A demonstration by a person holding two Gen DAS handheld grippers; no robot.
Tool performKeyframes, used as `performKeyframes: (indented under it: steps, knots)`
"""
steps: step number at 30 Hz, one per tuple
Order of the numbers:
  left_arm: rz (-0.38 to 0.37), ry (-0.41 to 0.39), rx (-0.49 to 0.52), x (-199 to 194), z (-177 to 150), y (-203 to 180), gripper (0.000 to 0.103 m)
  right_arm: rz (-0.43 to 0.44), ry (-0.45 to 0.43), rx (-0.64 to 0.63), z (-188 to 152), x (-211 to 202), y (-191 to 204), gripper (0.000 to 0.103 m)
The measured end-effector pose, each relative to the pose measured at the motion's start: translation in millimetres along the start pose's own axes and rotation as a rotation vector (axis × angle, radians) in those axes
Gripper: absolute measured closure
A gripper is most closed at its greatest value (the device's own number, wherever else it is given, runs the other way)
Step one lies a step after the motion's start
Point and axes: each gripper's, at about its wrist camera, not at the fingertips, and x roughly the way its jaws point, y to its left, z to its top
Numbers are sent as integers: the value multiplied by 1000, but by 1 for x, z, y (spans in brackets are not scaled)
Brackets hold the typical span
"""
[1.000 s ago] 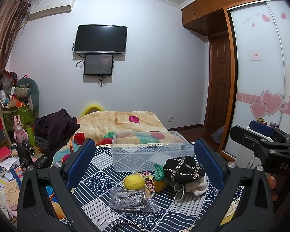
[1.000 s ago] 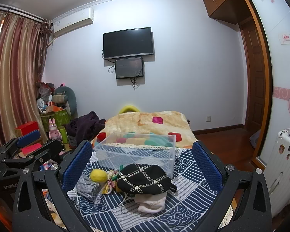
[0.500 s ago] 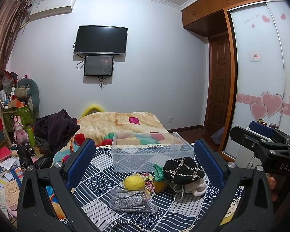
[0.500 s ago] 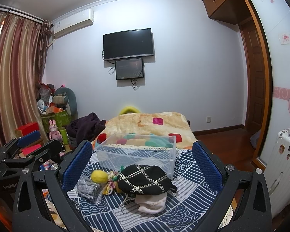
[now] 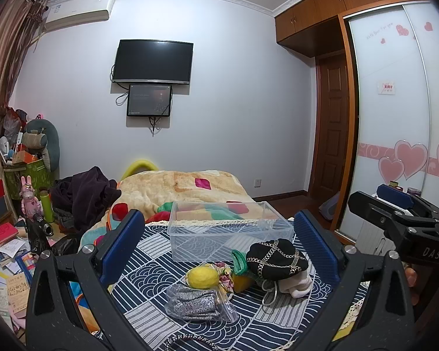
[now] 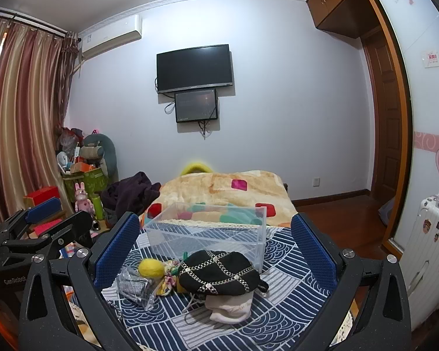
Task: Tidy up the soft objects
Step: 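Grasp the bagged silver knit item with the left tool while the right tool grasps the black chain hat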
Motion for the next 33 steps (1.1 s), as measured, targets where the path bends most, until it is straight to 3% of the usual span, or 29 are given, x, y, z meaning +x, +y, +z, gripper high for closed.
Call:
performKeyframes:
  steps: [8, 19, 21, 22, 25, 33]
  knots:
    - [5, 51, 6, 6, -7, 3, 0, 3, 6, 2, -2, 1, -2, 0]
    - [32, 339, 6, 38, -69, 33, 0, 21, 134, 20, -28, 19, -11, 0]
    - [61, 374, -15, 43, -79, 39, 4, 24, 154, 23, -33, 22, -13, 0]
    - [68, 392, -25, 46, -85, 42, 11, 28, 162, 24, -34, 23, -13, 0]
    - [31, 460, -60, 54, -98, 49, 23, 29, 182, 24, -39, 27, -14, 0]
    - [6, 552, -47, 55, -125, 52, 30, 34, 237, 46, -51, 38, -21, 0]
